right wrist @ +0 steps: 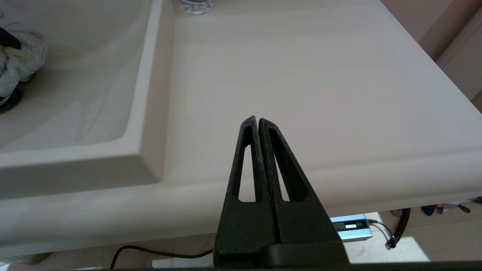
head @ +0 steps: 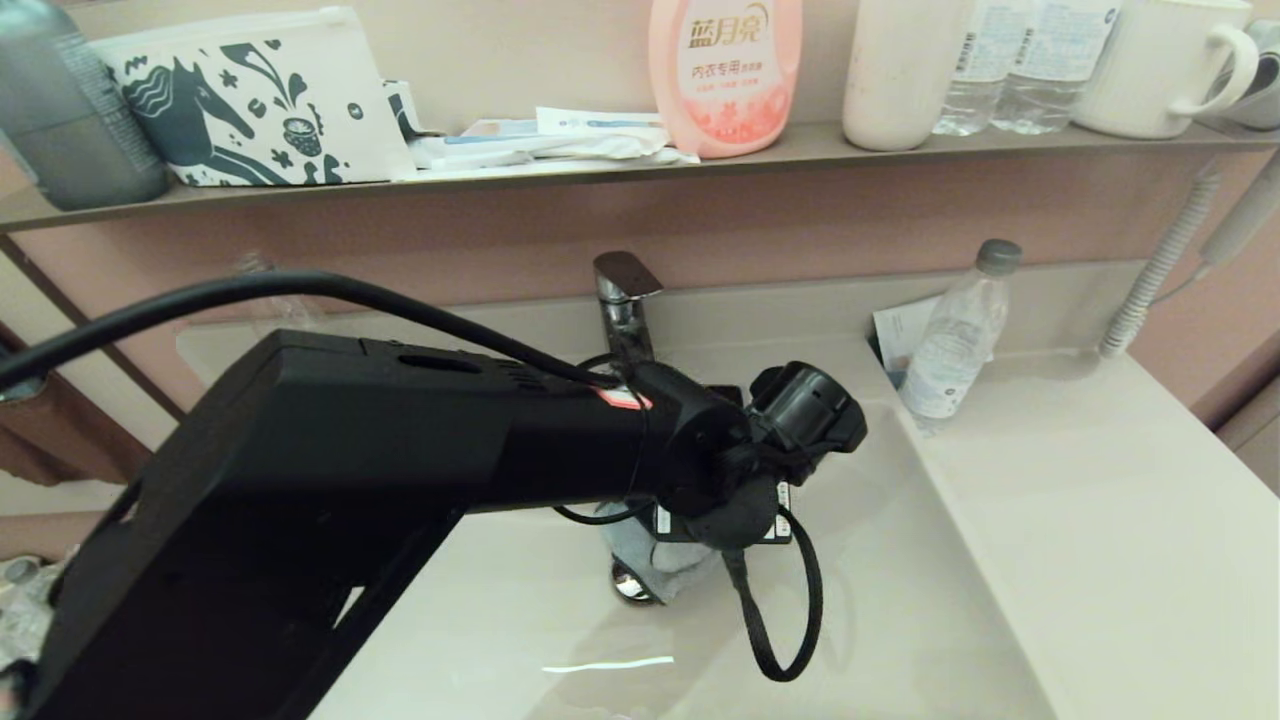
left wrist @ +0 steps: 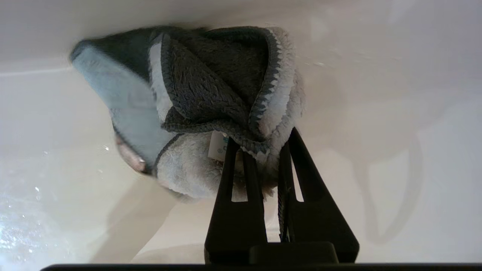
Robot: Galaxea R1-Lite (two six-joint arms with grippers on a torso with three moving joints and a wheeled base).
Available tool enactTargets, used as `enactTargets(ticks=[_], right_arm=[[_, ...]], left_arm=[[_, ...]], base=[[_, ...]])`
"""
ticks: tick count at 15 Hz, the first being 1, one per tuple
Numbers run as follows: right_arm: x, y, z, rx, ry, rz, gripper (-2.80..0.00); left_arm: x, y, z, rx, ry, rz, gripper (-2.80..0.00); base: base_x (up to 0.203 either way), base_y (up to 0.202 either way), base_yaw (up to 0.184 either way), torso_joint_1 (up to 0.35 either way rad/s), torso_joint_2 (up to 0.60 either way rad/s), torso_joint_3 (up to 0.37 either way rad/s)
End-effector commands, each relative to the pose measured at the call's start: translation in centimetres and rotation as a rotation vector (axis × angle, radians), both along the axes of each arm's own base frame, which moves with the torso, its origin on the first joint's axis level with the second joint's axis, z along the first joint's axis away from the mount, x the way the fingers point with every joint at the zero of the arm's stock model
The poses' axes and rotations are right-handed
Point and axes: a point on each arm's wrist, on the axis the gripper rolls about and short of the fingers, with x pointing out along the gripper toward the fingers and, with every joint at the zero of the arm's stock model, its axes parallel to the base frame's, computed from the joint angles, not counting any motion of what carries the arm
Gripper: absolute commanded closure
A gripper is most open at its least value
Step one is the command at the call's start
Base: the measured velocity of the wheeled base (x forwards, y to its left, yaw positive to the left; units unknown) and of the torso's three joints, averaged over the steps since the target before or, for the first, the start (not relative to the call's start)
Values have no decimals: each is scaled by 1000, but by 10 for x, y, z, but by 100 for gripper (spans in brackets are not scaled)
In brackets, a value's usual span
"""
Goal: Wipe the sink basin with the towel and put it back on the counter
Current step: Wipe the sink
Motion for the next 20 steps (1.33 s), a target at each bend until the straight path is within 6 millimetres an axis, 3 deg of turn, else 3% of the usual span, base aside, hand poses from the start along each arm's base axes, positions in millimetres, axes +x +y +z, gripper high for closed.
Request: enactTargets(ticks=[1, 6, 8, 17, 20], right_arm=[[0, 0, 0, 0, 1, 0, 0], [0, 0, 0, 0, 1, 0, 0], [0, 0, 0, 0, 1, 0, 0], [0, 0, 0, 0, 1, 2, 0], [0, 0, 0, 0, 1, 0, 0]], left_arm=[[-5, -11, 4, -3, -1, -20, 0], [-15, -14, 12, 11, 17, -35, 0], [-21, -10, 7, 46, 76, -20, 0], [-45, 39, 18, 123, 406, 69, 0], [-53, 76, 14, 181, 458, 124, 0]], base=[[0, 0, 0, 0, 0, 0], [0, 0, 0, 0, 0, 0], [0, 0, 0, 0, 0, 0], [0, 0, 0, 0, 0, 0], [0, 0, 0, 0, 0, 0]])
